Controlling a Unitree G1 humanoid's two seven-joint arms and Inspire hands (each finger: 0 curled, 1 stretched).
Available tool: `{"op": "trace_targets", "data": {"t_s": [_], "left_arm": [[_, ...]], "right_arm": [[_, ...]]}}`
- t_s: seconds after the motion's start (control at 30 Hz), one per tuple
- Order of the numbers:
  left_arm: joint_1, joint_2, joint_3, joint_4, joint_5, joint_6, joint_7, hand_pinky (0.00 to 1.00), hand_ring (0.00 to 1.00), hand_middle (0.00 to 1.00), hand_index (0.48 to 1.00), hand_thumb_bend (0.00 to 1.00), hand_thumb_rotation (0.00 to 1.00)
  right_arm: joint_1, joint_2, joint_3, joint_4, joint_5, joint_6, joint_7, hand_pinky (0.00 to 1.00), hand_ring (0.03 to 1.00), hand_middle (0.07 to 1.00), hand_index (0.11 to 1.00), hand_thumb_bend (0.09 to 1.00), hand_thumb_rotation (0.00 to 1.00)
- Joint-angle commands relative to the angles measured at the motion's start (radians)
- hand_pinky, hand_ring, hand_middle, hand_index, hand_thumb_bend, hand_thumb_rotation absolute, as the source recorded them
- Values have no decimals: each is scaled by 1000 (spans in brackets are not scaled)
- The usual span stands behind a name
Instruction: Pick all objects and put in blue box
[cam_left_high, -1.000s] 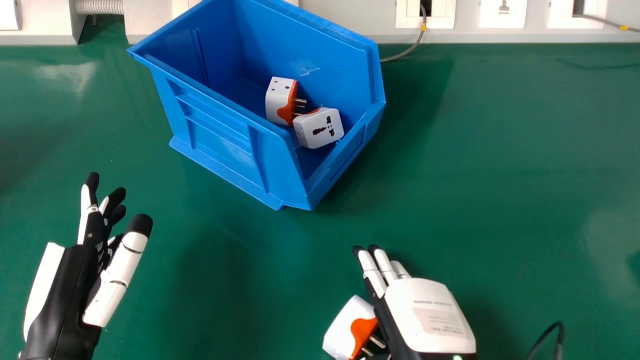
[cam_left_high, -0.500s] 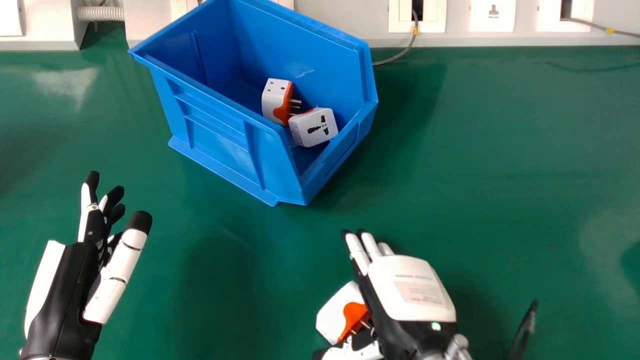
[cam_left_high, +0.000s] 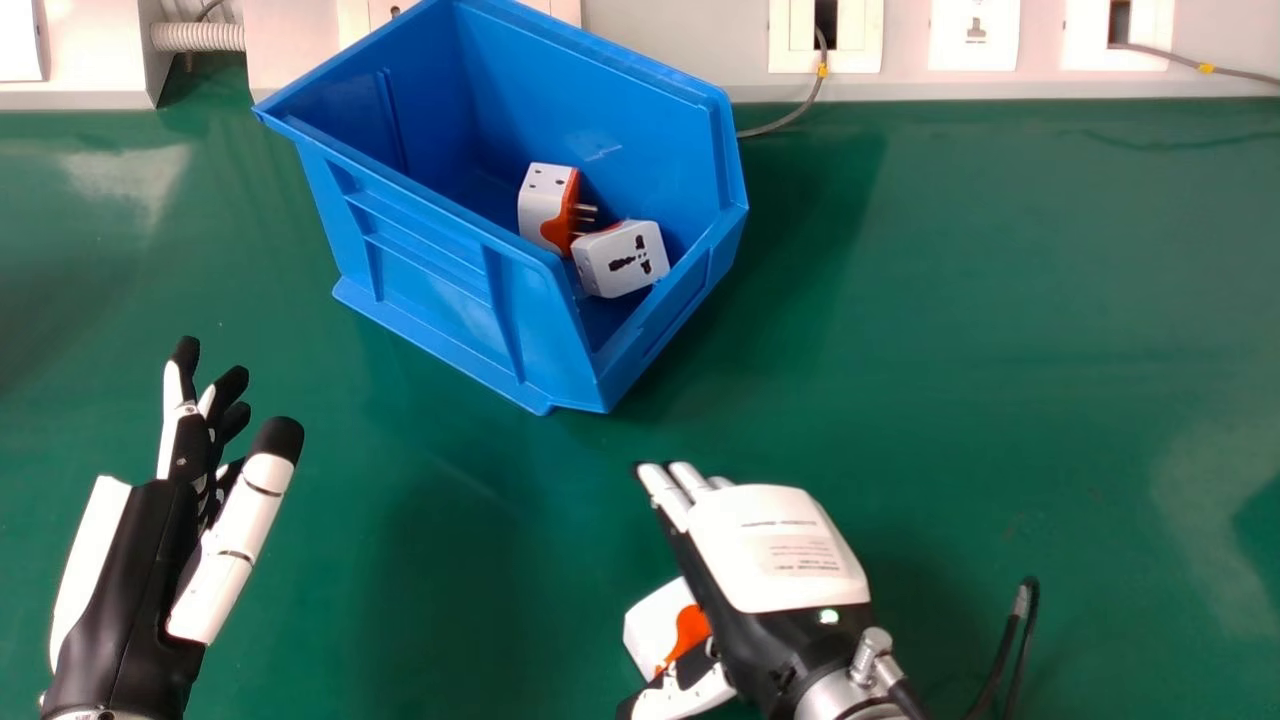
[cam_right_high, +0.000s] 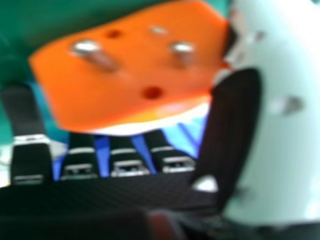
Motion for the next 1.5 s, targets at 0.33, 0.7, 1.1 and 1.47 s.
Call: {"op": "trace_targets", "data": {"t_s": [0.33,0.7,1.1,1.47], "left_arm": [[-11,14,1,-34,15,-14,4,891,968,980,972,597,919],[-12,23,8,-27,8,-11,-2,893,970,981,974,618,923],[-4,30,14,-33,-6,-5,-10,899,972,983,975,616,929],[7,38,17,-44,-22,1,-21,909,978,987,978,609,939]], "right_arm": [[-13,-61,-21,97,10,-20,-11,303,432,558,587,495,40],[-28,-45,-65,113,96,-65,-63,163,259,431,517,507,10],[-40,-24,-106,138,161,-81,-102,166,250,420,511,508,7],[-6,45,-205,54,326,-14,-8,222,312,451,513,502,34]]}}
